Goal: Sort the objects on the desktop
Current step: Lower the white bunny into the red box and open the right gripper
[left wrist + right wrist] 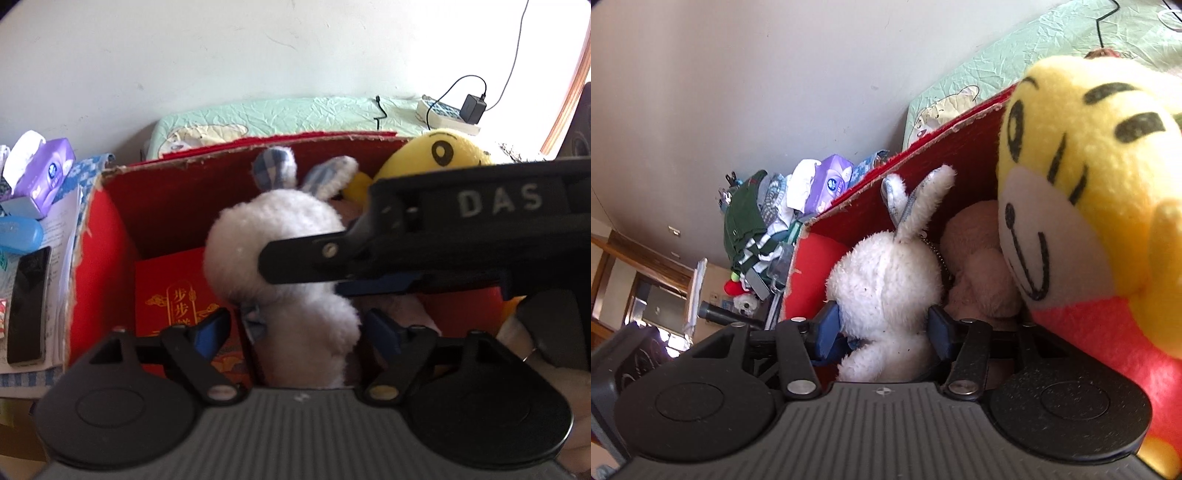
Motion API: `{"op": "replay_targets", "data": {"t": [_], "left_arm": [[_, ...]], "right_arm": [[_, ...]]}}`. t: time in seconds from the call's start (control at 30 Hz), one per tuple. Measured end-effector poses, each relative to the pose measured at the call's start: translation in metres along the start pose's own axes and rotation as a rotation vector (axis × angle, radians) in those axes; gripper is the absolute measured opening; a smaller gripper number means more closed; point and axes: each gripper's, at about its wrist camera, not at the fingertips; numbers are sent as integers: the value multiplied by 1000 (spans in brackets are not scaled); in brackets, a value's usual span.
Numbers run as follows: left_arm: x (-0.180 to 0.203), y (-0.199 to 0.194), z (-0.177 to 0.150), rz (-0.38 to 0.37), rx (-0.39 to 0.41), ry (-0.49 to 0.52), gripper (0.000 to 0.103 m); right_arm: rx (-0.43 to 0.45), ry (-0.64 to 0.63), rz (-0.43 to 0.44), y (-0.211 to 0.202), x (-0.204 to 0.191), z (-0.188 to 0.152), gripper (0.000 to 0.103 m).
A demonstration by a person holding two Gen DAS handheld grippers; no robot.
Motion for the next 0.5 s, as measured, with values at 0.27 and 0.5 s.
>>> {"op": "replay_targets", "data": {"t": [0.27,0.5], "left_arm": [[5,-3,3,13,19,15,82],[5,-7,-2,10,23,14,82]], "right_arm": [[42,-38,-2,-4,-9,-1,57],[70,-80,-43,-4,-12,-3,44]]}}
Point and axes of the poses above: each gripper's, at about its wrist camera, not at the fingertips, and y roughly the way its jaws point, x to its right, z to its top, and after that the axes turned 14 degrees about z, right-handed
